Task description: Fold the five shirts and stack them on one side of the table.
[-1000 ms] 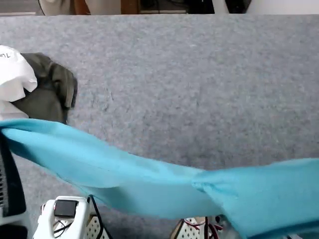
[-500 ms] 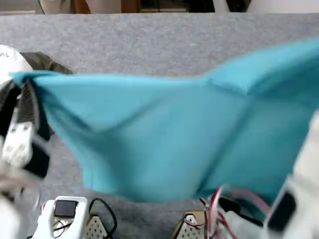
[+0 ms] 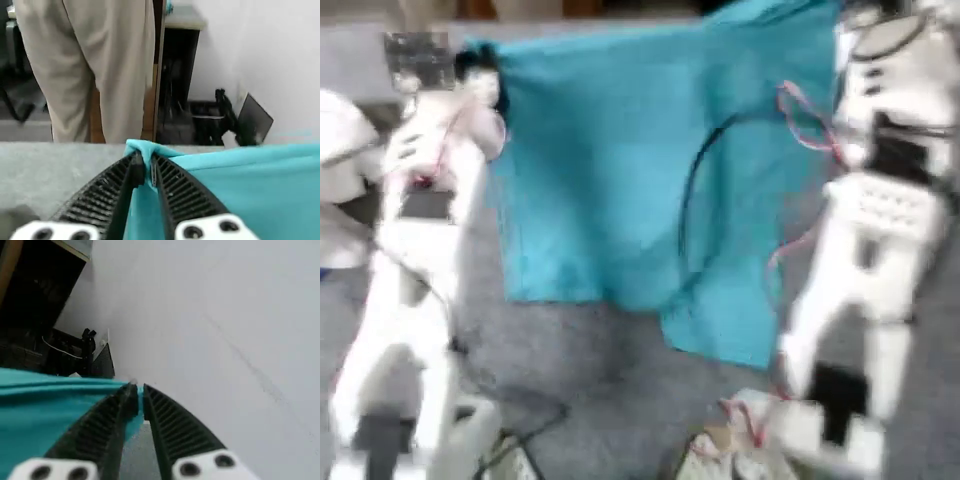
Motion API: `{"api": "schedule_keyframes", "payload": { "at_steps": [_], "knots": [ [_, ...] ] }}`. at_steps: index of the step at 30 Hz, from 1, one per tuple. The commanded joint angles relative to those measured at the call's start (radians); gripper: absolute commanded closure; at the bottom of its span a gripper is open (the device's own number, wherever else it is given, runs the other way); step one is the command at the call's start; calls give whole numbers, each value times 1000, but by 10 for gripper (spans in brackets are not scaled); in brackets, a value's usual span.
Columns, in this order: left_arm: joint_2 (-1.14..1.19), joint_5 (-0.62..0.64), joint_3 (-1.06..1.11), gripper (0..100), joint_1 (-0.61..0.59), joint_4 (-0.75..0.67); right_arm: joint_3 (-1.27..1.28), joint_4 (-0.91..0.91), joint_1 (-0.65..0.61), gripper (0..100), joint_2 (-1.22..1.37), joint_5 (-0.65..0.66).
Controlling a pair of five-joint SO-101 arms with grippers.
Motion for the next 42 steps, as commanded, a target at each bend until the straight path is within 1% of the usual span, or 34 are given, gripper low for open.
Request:
{"api": "schedule_keyframes", "payload": {
  "at_steps": [1,2,4,6,8,10,17,20,23,30,34,38,42],
  "knots": [
    [232,2,-206,982,-12,-63,-38,-100,-18,997,120,3],
    [286,3,-264,982,-12,-48,-73,-78,-18,997,159,0],
    [358,32,-374,982,-11,34,-157,3,-18,997,202,-38],
    [378,72,-471,982,-11,150,-237,95,-18,997,229,-72],
    [386,92,-535,982,-11,255,-305,158,-18,997,251,-78],
    [386,92,-566,982,-5,313,-348,173,-18,997,272,-80],
    [387,92,-572,982,-12,275,-461,198,-16,997,344,-89],
    [378,92,-583,982,-23,273,-513,285,-15,997,328,-144],
    [375,87,-640,982,-31,308,-591,396,-16,997,300,-157],
    [337,89,-970,982,-51,640,-863,658,-15,997,182,-157],
    [262,84,-1142,982,-48,807,-1046,746,-12,997,107,-157],
    [174,84,-1278,982,-43,927,-1199,750,5,997,59,-150],
    [93,83,-1366,982,-49,1008,-1307,674,53,997,47,-155]
  ]
}}
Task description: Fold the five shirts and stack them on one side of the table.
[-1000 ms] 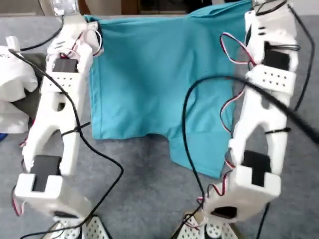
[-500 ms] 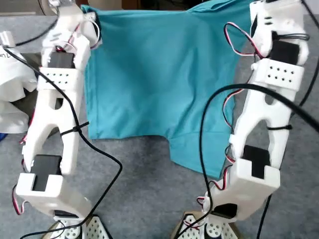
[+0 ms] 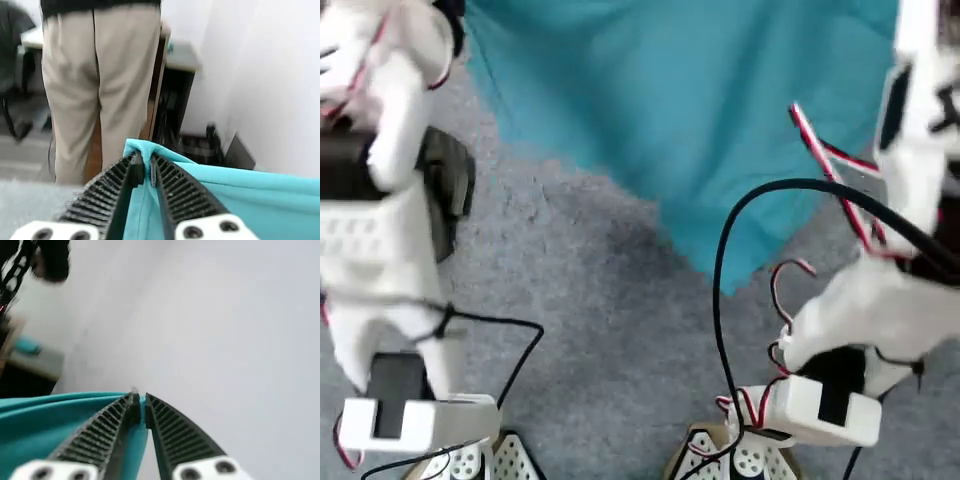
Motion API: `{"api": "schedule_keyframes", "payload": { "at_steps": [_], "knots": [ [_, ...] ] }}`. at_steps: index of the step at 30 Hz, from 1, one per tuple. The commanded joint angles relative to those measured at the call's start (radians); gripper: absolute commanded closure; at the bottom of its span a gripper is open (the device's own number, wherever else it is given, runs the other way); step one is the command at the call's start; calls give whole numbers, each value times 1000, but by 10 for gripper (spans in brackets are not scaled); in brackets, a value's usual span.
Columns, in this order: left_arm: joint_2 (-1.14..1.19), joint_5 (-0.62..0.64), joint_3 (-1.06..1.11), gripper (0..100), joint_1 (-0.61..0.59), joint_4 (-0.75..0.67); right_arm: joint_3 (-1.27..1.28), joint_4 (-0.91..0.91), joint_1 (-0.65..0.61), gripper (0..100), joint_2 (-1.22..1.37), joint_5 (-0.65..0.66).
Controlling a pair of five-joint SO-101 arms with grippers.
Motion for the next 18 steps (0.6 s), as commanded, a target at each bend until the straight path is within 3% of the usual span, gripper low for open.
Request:
{"api": "schedule_keyframes", "payload": {
  "at_steps": [1,8,15,18],
  "knots": [
    [-97,-2,-98,982,-28,72,-110,-71,61,997,-33,-8],
    [-257,-98,-140,982,-21,222,-248,-86,84,996,-93,0],
    [-371,-98,-138,982,-18,316,-245,-87,81,996,-148,34],
    [-378,-87,-118,982,49,399,-243,-81,77,996,-131,40]
  ]
}}
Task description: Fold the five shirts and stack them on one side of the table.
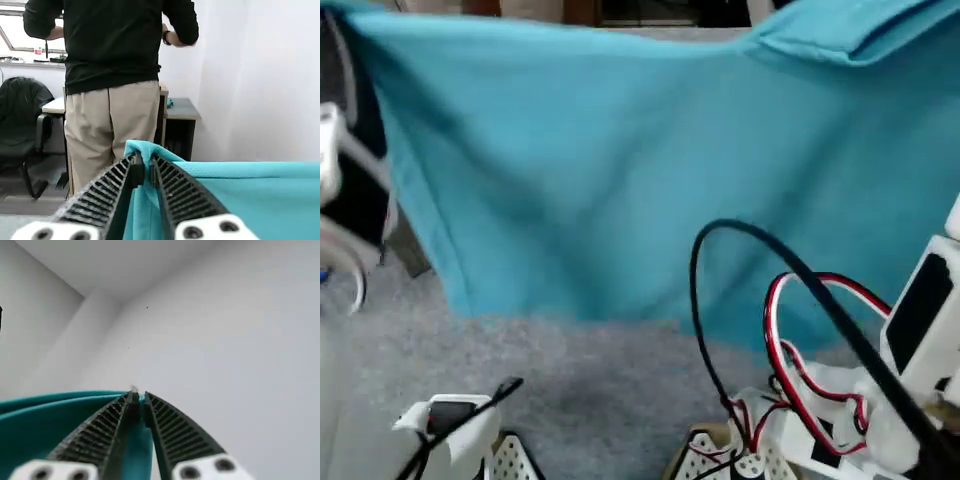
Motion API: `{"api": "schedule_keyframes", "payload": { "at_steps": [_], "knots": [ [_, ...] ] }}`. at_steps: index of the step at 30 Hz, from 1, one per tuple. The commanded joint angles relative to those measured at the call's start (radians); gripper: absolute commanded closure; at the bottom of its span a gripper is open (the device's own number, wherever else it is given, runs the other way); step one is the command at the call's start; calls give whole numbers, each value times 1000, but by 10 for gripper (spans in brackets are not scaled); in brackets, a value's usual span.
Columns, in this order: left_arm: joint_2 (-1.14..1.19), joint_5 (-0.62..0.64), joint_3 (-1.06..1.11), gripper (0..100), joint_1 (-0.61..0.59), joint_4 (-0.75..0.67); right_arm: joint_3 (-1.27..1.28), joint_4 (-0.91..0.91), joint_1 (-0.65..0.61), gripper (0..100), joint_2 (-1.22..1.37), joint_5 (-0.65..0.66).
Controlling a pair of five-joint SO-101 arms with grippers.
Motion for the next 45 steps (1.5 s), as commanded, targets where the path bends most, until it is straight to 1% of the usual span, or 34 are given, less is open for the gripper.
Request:
{"api": "schedule_keyframes", "payload": {
  "at_steps": [1,3,6,8,10,12,14,18,20,21,22,24,27,31,33,36,40,43,45],
  "knots": [
    [-8,8,17,982,77,68,5,-5,13,996,25,12],
    [-8,9,87,982,100,78,5,26,12,996,48,9],
    [-8,11,258,982,104,21,5,91,-25,996,104,12],
    [-8,11,411,982,104,-68,5,146,-42,996,156,14],
    [-8,11,609,982,104,-203,5,184,-47,996,225,14],
    [-8,11,827,982,104,-391,5,189,-48,997,312,6],
    [-8,11,1034,982,100,-620,4,186,-58,997,414,14],
    [42,3,1419,982,103,-1194,4,144,-99,997,650,15],
    [125,3,1521,982,101,-1453,1,86,-120,997,777,15],
    [185,3,1531,982,97,-1539,1,48,-130,997,842,14],
    [252,3,1507,982,92,-1585,-1,6,-140,997,903,14],
    [407,8,1376,982,61,-1588,-5,-72,-151,997,1009,9],
    [654,11,1074,982,21,-1476,-5,-146,-151,997,1090,6],
    [898,12,595,982,-2,-1194,-5,-190,-148,997,1106,5],
    [975,12,361,982,2,-1045,-5,-216,-147,997,1106,6],
    [1072,12,72,982,20,-845,-5,-222,-147,997,1106,11],
    [1171,9,-178,982,57,-580,-8,-149,-137,997,1102,11],
    [1237,5,-299,982,78,-385,-36,8,-130,996,1081,15],
    [1279,3,-362,982,87,-276,-58,144,-131,996,1069,57]
  ]
}}
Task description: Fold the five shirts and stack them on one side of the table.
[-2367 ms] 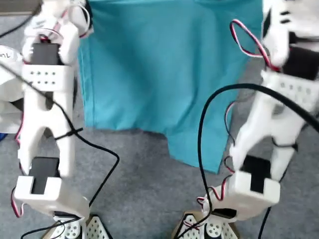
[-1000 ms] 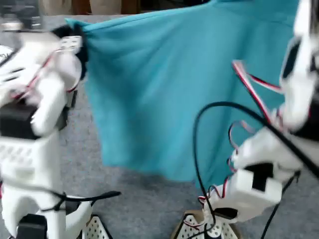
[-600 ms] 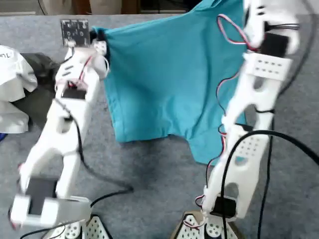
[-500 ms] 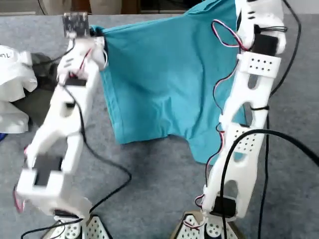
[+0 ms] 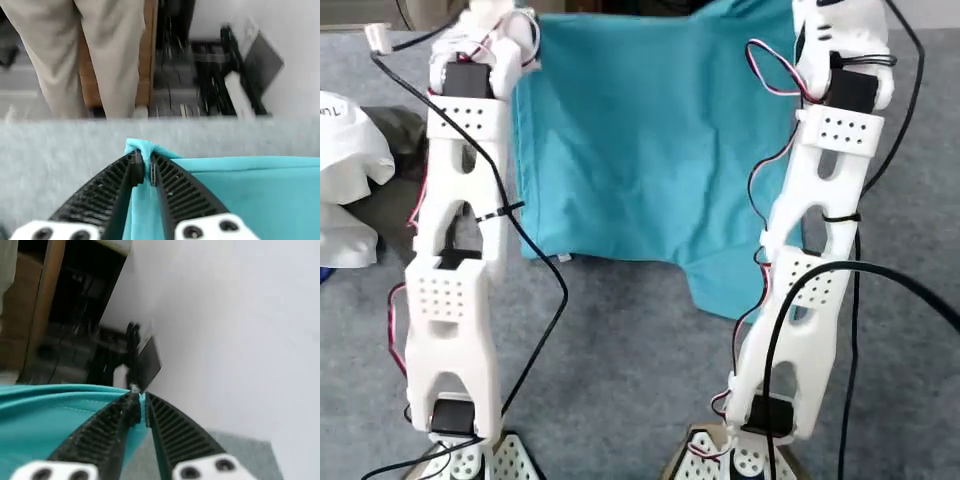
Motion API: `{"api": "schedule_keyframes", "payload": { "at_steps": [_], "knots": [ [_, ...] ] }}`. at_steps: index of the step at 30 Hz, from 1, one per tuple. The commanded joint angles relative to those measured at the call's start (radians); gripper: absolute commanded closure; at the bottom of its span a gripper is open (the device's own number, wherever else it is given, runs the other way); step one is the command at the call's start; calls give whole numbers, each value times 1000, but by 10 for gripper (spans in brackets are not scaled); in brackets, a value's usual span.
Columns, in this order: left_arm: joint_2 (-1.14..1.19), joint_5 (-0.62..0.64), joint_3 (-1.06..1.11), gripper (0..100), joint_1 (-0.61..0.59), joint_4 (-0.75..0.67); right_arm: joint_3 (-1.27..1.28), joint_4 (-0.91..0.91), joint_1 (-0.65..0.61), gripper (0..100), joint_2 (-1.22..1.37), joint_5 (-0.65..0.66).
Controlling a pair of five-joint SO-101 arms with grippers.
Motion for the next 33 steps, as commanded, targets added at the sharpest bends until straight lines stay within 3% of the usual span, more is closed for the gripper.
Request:
{"api": "schedule_keyframes", "payload": {
  "at_steps": [1,5,11,15,24,28,33],
  "knots": [
    [35,0,-169,982,17,204,-90,227,8,996,-56,72],
    [108,0,-304,982,14,358,-142,516,-13,997,-58,164],
    [189,0,-511,982,78,717,-205,775,-24,997,-71,144],
    [196,51,-494,982,60,730,-193,838,24,997,-91,92],
    [174,80,-394,982,35,736,-1,839,105,997,-268,169],
    [71,78,-265,982,48,736,214,838,61,997,-390,166],
    [-183,80,46,982,54,735,463,829,42,997,-516,135]
  ]
}}
